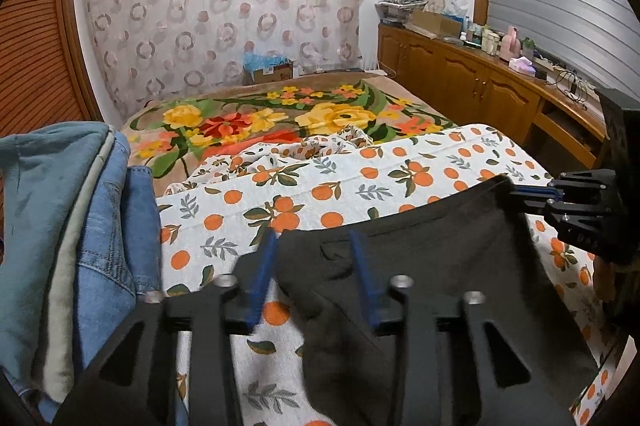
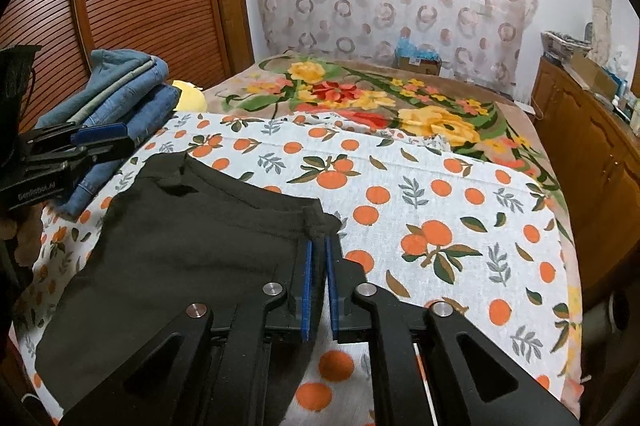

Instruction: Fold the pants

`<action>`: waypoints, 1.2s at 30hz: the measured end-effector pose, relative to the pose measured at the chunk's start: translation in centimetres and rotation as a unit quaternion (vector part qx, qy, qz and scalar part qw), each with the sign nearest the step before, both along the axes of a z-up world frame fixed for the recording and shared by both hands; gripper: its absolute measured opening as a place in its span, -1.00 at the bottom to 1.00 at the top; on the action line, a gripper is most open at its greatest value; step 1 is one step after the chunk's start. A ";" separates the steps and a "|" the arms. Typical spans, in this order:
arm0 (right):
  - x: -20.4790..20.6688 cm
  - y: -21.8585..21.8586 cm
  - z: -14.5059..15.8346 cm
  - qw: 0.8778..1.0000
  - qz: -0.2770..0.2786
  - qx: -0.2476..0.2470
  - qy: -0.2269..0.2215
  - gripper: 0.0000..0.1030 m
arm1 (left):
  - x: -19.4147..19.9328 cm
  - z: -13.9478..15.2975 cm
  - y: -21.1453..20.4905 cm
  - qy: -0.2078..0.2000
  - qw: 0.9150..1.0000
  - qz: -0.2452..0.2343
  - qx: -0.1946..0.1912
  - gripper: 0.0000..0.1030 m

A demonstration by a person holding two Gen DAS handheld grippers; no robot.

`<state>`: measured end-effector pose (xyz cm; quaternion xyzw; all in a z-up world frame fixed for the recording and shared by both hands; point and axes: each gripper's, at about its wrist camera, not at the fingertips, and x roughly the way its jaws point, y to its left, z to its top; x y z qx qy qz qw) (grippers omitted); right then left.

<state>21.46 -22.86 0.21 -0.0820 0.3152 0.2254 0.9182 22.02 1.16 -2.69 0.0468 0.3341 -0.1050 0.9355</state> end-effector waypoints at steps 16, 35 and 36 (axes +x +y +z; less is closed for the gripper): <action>-9.8 -0.7 0.9 0.999 0.003 0.009 -0.032 -0.41 | -7.7 0.2 -0.1 -0.002 1.000 -0.008 -0.021 0.53; -18.5 -2.6 -2.8 1.000 -0.001 0.021 0.015 -0.41 | -16.1 -4.5 -0.5 0.057 0.998 -0.008 -0.011 0.53; -18.5 -2.7 -2.9 1.000 -0.002 0.023 0.017 -0.41 | -16.2 -4.8 -0.4 0.060 0.998 -0.007 -0.011 0.53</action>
